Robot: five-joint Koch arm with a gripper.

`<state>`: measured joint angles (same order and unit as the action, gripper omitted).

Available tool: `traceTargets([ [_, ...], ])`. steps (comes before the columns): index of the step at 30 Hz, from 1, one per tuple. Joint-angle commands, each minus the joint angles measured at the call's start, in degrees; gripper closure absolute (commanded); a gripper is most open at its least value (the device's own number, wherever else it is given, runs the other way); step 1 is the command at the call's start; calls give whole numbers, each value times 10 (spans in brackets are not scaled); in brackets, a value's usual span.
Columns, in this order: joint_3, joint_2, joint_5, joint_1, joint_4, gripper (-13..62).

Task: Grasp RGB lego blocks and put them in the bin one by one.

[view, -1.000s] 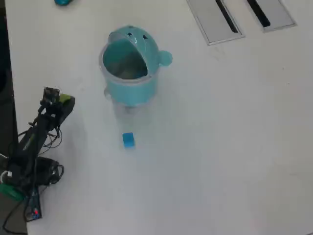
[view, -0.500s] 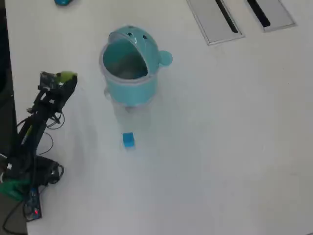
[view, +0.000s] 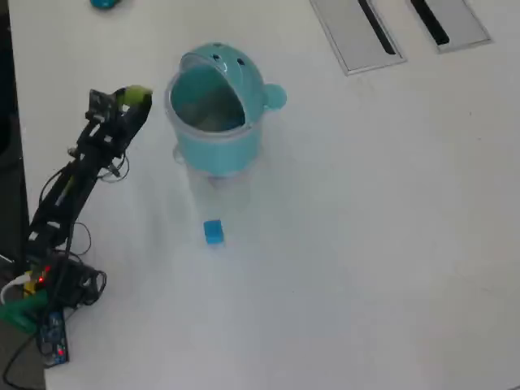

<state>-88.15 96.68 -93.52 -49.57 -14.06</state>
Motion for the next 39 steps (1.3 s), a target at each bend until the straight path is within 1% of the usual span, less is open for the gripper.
traceTargets([
  [1, 86, -9, -4, 9, 47, 394],
  [8, 183, -99, -4, 27, 48, 394],
  [13, 221, -154, -4, 44, 62, 393],
  [18, 323, -229, -4, 86, 61, 392],
  [19, 329, -230, -4, 110, 59, 386],
  [20, 323, -227, -10, 133, 40, 252],
  [21, 318, -221, -20, 135, 38, 229],
  [29, 256, -186, -21, 151, 37, 168],
  [33, 228, -164, -21, 167, 33, 168],
  [39, 195, -117, -20, 187, -41, 167],
])
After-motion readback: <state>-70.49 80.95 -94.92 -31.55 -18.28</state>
